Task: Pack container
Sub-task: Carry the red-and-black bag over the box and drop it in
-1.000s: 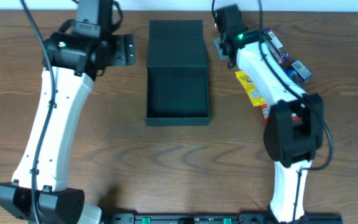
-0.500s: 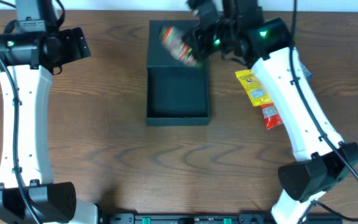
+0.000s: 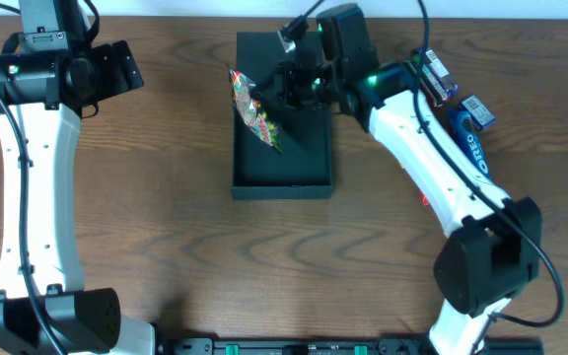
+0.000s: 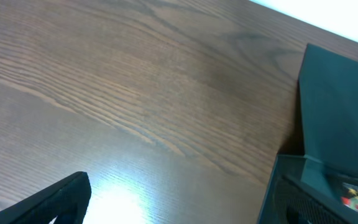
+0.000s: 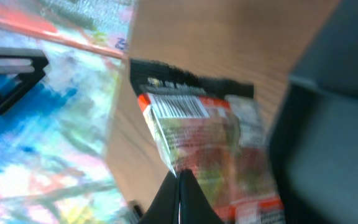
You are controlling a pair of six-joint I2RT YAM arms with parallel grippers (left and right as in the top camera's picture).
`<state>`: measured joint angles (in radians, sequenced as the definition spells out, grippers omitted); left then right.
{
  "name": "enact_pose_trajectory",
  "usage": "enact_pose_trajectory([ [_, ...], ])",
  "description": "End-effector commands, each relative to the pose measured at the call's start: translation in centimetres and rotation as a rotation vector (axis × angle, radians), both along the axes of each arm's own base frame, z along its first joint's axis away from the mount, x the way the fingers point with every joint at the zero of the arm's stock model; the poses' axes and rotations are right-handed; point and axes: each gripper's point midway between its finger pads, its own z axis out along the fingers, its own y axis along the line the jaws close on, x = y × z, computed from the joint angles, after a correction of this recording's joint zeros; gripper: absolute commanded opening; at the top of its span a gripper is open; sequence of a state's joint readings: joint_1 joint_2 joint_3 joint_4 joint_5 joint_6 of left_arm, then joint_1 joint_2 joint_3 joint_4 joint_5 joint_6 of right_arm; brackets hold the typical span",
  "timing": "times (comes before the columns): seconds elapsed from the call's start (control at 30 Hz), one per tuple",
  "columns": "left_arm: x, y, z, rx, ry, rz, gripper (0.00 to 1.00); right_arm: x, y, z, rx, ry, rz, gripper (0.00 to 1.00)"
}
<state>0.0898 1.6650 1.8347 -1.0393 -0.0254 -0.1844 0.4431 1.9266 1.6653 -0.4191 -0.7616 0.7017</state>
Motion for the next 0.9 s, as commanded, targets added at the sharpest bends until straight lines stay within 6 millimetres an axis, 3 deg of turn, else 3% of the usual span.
enact_pose_trajectory([
  [0.0, 0.1, -0.3, -0.4, -0.025, 0.009, 0.002, 0.95, -0.3, 0.3, -1.2, 0.159, 0.302, -0.075, 0.01],
  [0.17, 0.1, -0.3, -0.5, -0.025, 0.011, 0.002, 0.95, 0.4, -0.8, -4.2, 0.259, 0.41, -0.164, 0.01],
  [0.47, 0.1, -0.3, -0.5, -0.025, 0.012, 0.002, 0.95, -1.0, -1.8, -8.6, 0.166, 0.545, -0.252, 0.01],
  [0.63, 0.1, -0.3, -0.5, -0.025, 0.013, 0.002, 0.95, -1.1, -1.7, -9.0, 0.143, 0.529, -0.258, 0.01],
  [0.67, 0.1, -0.3, -0.5, -0.025, 0.013, 0.002, 0.95, -0.9, -1.8, -9.2, 0.132, 0.51, -0.262, 0.07],
  [0.73, 0.1, -0.3, -0.5, -0.025, 0.013, 0.002, 0.95, -0.9, -2.8, -10.3, 0.081, 0.49, -0.275, 0.79],
  [0.87, 0.1, -0.5, -0.5, -0.035, 0.012, -0.004, 0.96, 0.1, -5.9, -11.4, 0.036, 0.483, -0.323, 0.77],
])
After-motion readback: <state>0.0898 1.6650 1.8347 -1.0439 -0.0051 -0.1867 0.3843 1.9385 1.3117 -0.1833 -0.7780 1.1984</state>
